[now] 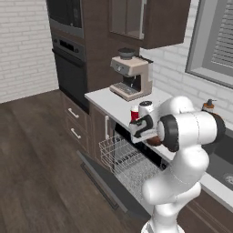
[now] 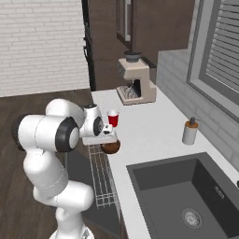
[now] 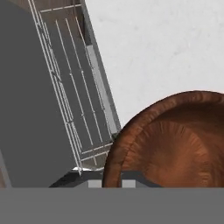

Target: Pick up the cup and bowl from the counter, place them in the dishwasher, and close the dishwasher door.

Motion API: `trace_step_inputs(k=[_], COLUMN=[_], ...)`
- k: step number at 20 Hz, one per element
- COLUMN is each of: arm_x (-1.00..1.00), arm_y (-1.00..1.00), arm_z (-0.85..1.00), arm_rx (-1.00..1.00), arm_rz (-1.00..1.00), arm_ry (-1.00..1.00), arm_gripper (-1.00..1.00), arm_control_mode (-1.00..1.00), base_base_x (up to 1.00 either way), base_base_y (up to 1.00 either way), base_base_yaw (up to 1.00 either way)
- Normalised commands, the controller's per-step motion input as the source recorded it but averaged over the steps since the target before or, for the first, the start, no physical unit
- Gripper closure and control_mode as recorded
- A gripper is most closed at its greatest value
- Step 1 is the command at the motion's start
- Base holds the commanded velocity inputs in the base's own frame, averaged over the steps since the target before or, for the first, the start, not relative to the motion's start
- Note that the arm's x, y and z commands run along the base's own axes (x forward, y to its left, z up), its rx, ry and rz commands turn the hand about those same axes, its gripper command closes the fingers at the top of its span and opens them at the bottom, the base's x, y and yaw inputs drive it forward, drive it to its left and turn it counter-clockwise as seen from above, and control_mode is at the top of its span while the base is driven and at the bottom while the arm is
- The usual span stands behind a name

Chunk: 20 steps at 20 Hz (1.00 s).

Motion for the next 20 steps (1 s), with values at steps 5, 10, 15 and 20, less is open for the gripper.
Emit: trace_step_inputs(k=[5, 10, 15, 20], arm_x=[-0.52, 0.11, 0.48, 0.63], arm_y=[1.00, 1.00, 0.71, 0.17], arm_z=[0.03, -0.12, -0.36, -0.41], arm_rx=[0.00, -0.02, 0.00, 0.00], arm_rz=[0.00, 0.00, -0.01, -0.05], arm_ry=[0.01, 0.03, 0.04, 0.01], arm_gripper=[1.00, 1.00, 1.00, 1.00], arm_control_mode=[-1.00, -1.00, -1.00, -1.00], base_base_x=[0.00, 0.00, 0.00, 0.00], base_base_y=[0.00, 0.00, 0.00, 0.00], base_base_yaw=[0.00, 0.00, 0.00, 0.00])
